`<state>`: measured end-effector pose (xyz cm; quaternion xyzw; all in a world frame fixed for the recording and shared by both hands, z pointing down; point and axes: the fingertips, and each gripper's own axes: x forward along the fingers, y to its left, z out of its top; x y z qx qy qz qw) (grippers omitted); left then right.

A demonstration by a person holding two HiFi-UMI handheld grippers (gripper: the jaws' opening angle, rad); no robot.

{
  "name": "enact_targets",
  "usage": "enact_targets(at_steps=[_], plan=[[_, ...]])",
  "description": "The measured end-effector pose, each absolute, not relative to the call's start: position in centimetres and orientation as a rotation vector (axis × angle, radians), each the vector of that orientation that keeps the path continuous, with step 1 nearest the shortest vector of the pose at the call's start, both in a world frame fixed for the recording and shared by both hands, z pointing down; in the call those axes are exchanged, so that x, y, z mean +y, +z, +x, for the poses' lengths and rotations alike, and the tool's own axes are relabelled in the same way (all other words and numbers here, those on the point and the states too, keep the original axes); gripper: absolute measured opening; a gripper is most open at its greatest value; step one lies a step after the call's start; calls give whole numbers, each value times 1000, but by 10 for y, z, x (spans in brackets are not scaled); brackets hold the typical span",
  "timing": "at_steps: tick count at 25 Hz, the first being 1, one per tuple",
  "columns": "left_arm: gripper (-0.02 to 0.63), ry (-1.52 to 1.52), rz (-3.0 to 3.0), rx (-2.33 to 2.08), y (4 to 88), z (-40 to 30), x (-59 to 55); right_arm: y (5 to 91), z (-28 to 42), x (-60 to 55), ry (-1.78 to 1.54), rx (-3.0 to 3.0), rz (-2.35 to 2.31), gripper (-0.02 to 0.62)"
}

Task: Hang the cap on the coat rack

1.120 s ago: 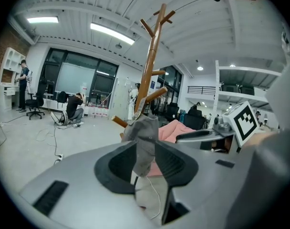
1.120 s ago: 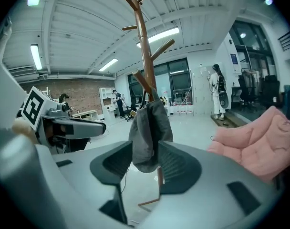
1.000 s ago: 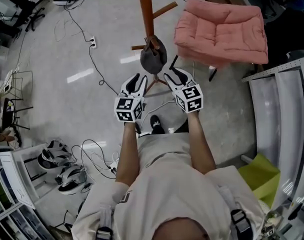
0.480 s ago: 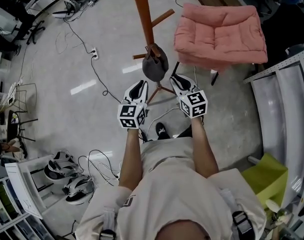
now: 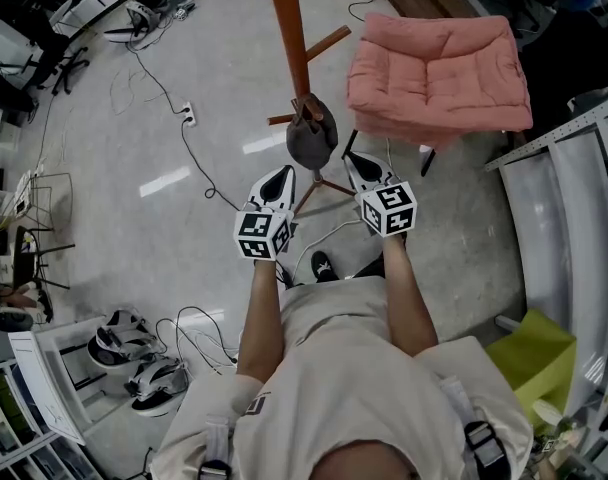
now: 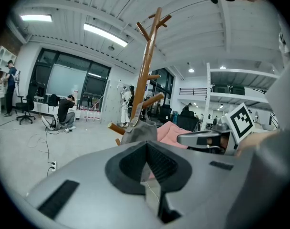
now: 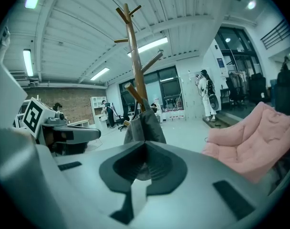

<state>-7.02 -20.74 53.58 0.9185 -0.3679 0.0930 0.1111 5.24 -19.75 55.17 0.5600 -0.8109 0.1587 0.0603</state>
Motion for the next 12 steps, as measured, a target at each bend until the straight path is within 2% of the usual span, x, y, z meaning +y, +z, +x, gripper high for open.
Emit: enact_targets(at_steps=[12], plan=[[6,367,2684,-1059,547,-68,-206,554,54,-197,490,-2446,1688,3]])
